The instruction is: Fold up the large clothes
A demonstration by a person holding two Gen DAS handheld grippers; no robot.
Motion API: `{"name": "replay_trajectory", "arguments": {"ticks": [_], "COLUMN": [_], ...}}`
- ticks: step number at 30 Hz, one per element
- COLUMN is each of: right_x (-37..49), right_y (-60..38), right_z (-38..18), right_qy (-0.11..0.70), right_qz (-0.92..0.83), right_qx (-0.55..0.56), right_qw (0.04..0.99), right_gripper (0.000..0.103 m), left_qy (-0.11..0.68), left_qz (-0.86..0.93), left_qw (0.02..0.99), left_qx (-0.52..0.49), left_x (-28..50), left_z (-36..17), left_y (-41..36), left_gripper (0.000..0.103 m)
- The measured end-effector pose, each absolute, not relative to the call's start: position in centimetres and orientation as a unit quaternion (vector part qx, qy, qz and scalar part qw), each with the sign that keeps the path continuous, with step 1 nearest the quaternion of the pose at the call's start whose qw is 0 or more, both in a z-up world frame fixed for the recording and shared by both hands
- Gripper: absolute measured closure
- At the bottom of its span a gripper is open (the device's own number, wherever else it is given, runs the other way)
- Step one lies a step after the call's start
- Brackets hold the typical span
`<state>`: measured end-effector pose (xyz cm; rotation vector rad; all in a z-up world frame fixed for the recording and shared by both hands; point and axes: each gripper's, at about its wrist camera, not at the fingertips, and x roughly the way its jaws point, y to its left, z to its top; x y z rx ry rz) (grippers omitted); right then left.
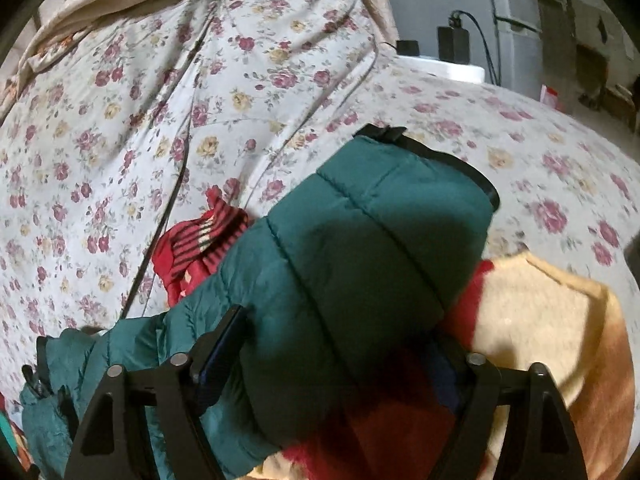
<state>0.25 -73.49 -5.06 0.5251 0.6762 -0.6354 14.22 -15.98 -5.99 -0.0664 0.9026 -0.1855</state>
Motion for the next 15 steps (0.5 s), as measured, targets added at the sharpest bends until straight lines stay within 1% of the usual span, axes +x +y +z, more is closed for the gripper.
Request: {"name": "replay_trajectory", "arguments": {"ticks": [1,2,4,6,8,13,15], "right_x": [0.2,0.1,-0.4,-0.9,-1.3,-1.0,-0.9], "right_y": [-73.4,-73.3,-73.1,-72.9,-72.4,-69.6,-68.3], "right_z": [-5.0,-4.8,-4.4,-3.9,-3.2,-1.2,-0.4], "right_qy": [0.32,0.314,0.303,0.293,0.281,0.272,0.271], "right_qz": [-0.302,-0.299,-0.291,-0.277,-0.257,-0.197,-0.18], "right_qx": [0.248,0.247,0.248,0.258,0.266,0.255,0.244], "right_qw": [0.863,0.867,0.873,0.878,0.886,0.907,0.913], "right_gripper": [0.052,0.058,0.067,0.071,0.08,0.088,0.088], "left_qy": [0.436,0.437,0.438,0.439,0.437,0.434,0.431], "left_qz": [-0.087,-0.086,-0.083,-0.082,-0.08,-0.08,-0.079], "left_qw": [0.895,0.895,0.894,0.894,0.895,0.897,0.898], "left_qx": [-0.035,-0.037,-0.041,-0.042,-0.04,-0.042,-0.046], "left_x": [14.3,14.3,14.4,14.4,14.2,13.8,13.6], "left_z": [-6.1,-6.1,-6.3,-6.3,-6.3,-5.9,-5.7], "left_y": [-15.7,-15.5,-15.1,-15.0,-14.9,-14.5,-14.2], "left_gripper": [0.01,0.01,0.01,0.01,0.01,0.01,0.01]}}
